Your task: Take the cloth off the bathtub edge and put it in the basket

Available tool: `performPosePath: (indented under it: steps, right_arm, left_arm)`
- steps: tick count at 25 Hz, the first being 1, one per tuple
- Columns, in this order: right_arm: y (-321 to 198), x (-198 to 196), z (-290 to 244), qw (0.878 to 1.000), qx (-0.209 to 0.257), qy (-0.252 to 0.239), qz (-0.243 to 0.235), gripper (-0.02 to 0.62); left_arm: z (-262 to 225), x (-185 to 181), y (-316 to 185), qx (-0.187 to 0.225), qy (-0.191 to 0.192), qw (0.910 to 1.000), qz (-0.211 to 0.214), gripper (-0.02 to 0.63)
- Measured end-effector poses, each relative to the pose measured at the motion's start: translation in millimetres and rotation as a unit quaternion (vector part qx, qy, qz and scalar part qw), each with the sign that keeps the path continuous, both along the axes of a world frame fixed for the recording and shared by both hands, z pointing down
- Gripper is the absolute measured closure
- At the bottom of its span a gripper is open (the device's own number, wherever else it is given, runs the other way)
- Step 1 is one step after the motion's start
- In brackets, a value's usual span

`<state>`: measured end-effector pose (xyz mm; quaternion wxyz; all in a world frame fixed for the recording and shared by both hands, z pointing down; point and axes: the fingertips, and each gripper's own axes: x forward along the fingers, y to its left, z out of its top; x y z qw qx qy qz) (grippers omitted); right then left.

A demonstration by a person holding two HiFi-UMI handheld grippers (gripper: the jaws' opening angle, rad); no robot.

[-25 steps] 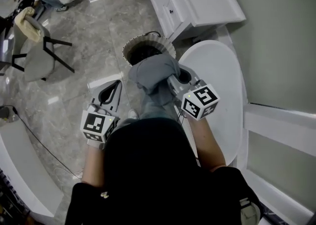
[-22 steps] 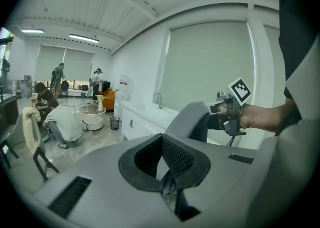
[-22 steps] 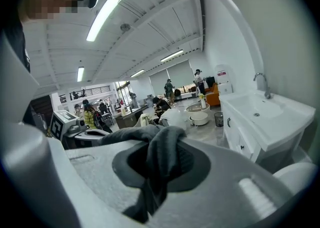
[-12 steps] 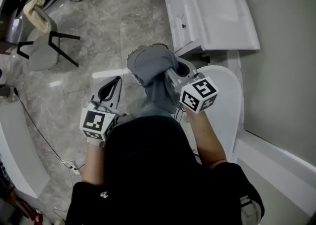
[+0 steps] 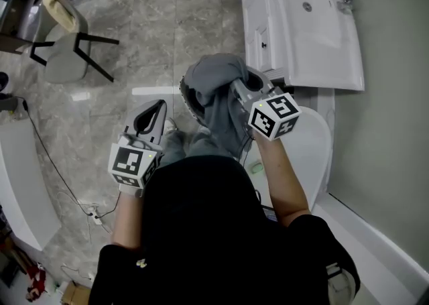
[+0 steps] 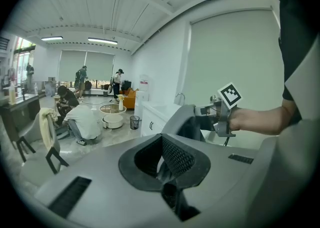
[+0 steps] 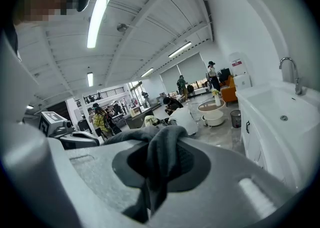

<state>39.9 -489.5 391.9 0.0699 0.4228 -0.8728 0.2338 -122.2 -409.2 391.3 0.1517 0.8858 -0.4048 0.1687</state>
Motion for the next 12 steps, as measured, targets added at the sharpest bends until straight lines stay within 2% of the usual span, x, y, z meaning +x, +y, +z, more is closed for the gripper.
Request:
performPosePath:
  steps: [12]
  right_arm:
    - [-76.1, -49.4, 10.1, 1.0, 0.003, -0.001, 0.007, 0.554]
  left_arm:
    - [4.8, -54.7, -61.9, -0.012, -0.002, 0.9999, 0.004, 0.594]
